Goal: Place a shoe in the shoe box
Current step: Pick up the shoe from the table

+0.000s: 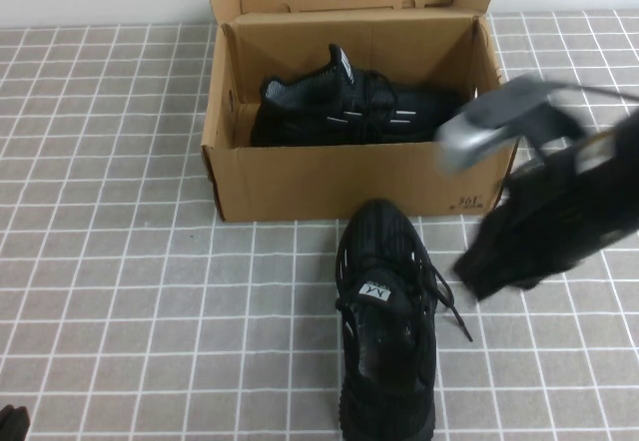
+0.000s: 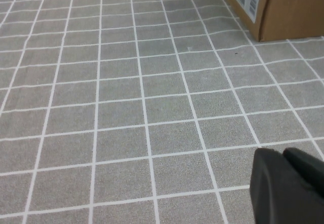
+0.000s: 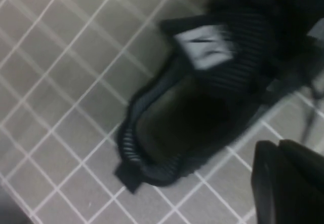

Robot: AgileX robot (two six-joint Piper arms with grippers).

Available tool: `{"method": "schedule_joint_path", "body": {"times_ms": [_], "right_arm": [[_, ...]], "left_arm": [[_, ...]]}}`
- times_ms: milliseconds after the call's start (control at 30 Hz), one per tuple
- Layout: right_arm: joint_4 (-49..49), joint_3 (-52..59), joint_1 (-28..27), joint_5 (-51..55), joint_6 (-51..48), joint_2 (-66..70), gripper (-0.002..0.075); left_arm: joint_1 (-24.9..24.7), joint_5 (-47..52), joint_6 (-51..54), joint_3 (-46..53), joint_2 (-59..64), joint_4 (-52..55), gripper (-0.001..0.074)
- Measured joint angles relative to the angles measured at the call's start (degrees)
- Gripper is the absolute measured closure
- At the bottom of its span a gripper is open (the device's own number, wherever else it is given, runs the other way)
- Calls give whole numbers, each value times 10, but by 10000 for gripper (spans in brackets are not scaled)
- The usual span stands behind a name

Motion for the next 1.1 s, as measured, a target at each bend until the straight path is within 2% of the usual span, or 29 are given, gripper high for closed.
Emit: {"method": "schedule_joint_path", "body": {"times_ms": [167, 300, 400, 567, 633, 833, 1100], "right_arm": [[-47, -38, 109, -4, -34, 61, 741], [-55, -50, 147, -4, -59, 83, 705], [-57, -53, 151, -5, -101, 83, 602], [-89, -53, 151, -33, -167, 84, 329], [-107, -53, 151, -61, -182, 85, 286], [-129, -55, 147, -119, -184, 111, 284], [-135, -55, 123, -119, -166, 158, 295]], "left_arm": [[0, 0, 0, 0, 0, 0, 736], [0, 0, 0, 0, 0, 0, 736], [0, 0, 0, 0, 0, 0, 736], [0, 0, 0, 0, 0, 0, 736], [0, 0, 0, 0, 0, 0, 736], [0, 0, 0, 0, 0, 0, 736], [0, 0, 0, 0, 0, 0, 736]]}}
